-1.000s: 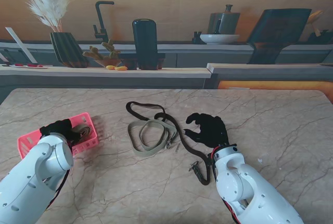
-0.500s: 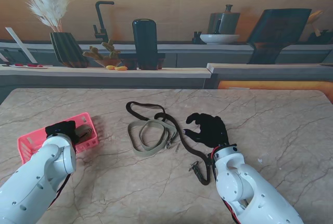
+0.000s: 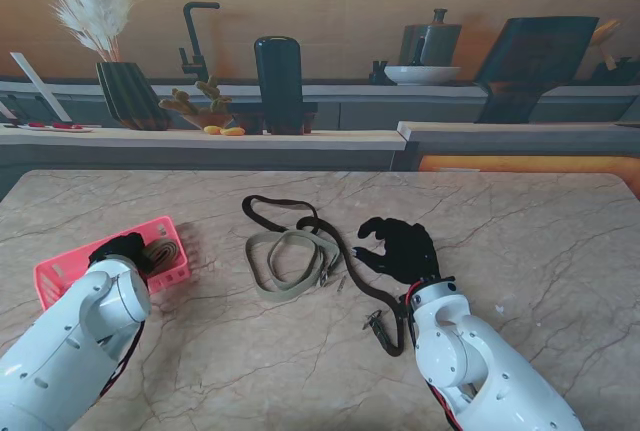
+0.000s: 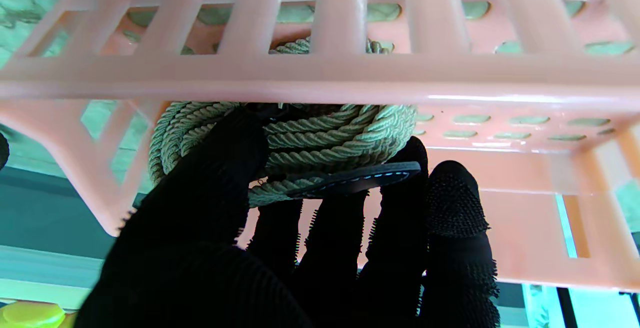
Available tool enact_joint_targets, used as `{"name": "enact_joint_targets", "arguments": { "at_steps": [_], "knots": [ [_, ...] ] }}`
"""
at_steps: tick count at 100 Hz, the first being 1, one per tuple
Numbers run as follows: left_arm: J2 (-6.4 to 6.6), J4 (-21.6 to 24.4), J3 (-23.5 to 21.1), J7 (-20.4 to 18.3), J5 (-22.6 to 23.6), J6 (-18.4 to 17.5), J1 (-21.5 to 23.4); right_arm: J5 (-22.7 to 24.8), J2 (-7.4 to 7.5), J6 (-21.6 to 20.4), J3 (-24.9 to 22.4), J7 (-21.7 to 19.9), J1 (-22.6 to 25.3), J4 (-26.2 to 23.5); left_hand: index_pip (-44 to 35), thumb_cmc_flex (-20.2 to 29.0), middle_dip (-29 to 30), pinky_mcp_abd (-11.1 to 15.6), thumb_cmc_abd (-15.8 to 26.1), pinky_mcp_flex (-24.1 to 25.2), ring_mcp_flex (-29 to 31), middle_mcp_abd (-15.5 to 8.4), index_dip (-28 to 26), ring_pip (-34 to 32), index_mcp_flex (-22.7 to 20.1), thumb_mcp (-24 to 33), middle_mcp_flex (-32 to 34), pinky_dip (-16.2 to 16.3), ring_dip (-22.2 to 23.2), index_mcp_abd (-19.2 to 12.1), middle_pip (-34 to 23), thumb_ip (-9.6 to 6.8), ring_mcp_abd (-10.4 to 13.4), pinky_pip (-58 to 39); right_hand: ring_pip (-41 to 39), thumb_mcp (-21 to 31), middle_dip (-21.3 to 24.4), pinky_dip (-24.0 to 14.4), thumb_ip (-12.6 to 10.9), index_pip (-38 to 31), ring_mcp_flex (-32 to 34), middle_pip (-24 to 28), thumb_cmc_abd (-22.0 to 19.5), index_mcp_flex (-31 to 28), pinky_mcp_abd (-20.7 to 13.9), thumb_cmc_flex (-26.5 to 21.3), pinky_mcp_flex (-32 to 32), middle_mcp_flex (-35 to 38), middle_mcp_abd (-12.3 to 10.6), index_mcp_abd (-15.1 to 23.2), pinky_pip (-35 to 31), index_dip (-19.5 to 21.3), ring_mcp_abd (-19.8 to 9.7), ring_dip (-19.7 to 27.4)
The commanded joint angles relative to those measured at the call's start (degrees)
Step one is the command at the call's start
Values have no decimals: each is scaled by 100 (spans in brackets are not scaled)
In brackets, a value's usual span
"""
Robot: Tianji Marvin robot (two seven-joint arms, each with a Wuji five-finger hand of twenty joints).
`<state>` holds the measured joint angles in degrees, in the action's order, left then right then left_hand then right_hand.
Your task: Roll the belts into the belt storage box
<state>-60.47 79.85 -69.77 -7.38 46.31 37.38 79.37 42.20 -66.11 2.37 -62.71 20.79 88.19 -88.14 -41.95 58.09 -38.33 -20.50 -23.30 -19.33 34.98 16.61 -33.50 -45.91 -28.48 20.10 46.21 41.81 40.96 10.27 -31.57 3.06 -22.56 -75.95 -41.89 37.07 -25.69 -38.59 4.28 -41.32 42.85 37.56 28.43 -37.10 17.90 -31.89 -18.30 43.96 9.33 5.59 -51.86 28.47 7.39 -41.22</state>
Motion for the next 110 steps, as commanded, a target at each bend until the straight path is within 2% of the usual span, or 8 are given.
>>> {"name": "enact_joint_targets", "arguments": {
  "at_steps": [1,27,36,52,66,87,98,110],
  "knots": [
    [-117,-16,-21,-53,-156,46,99,-3,-29,-13,21,8,6,-11,-508,529,-38,-188,472,-42,81,-84,46,-116,-461,88,306,21,-34,-384,-56,89,-255,-231,-142,-58,-60,-50,-38,-97,98,93,-206,-6,-72,-139,81,123,56,140,6,-62,38,-74],
    [-260,285,-379,140,-1092,233,264,-10,-32,8,25,10,-2,-4,-449,443,370,-281,474,-80,73,13,103,-242,-492,-183,228,39,-21,-290,-247,36,-386,-250,-146,-68,-59,-48,-41,-109,97,94,-204,-4,-72,-152,83,121,58,144,4,-70,39,-74],
    [-250,363,-448,65,-1195,233,309,-8,-32,7,24,11,-3,-1,-308,249,454,-323,391,49,-56,38,175,-200,-450,-377,121,20,-29,-243,-230,30,-413,-162,-143,-70,-58,-48,-41,-112,95,94,-201,-1,-79,-155,77,119,56,144,1,-71,34,-73],
    [-158,444,-478,-240,-1003,101,377,-4,-33,12,20,19,-1,-3,863,-624,744,-165,757,846,-802,54,294,438,-144,-703,-666,-156,-231,-8,288,-158,-247,346,-144,-69,-58,-46,-42,-116,98,95,-209,0,-74,-160,82,120,61,139,3,-77,29,-72],
    [-133,498,-484,-184,-531,-93,468,-5,-33,10,19,21,-2,0,1584,-1000,1014,13,519,1679,-1679,-44,604,1272,443,-954,-1654,-544,-602,-52,861,-169,39,954,-146,-70,-58,-45,-42,-118,99,95,-205,-2,-76,-158,79,119,49,140,0,-80,30,-72],
    [-95,828,-660,-137,136,-420,765,-3,-35,10,20,35,-4,8,2026,-1473,1187,49,381,1934,-2066,-47,843,1694,610,-1278,-2146,-676,-748,-25,1186,-153,146,1253,-148,-69,-59,-43,-42,-127,98,99,-204,3,-77,-162,78,116,52,141,-4,-81,30,-72],
    [-99,1089,-832,-134,198,-627,969,6,-36,9,16,49,-1,8,2167,-1562,1297,67,485,2003,-2152,-53,919,1867,591,-1482,-2271,-710,-806,-42,1363,-156,153,1414,-150,-69,-58,-43,-43,-127,99,99,-201,7,-82,-162,75,110,55,137,-7,-83,34,-72],
    [-157,1350,-1015,146,112,-937,1201,20,-36,13,8,66,7,2,2207,-1530,1394,70,592,2067,-2187,-37,933,1990,592,-1674,-2338,-760,-856,-61,1489,-180,160,1612,-150,-65,-58,-42,-45,-122,100,100,-192,12,-80,-162,75,106,58,143,-8,-86,29,-71]
  ]
}}
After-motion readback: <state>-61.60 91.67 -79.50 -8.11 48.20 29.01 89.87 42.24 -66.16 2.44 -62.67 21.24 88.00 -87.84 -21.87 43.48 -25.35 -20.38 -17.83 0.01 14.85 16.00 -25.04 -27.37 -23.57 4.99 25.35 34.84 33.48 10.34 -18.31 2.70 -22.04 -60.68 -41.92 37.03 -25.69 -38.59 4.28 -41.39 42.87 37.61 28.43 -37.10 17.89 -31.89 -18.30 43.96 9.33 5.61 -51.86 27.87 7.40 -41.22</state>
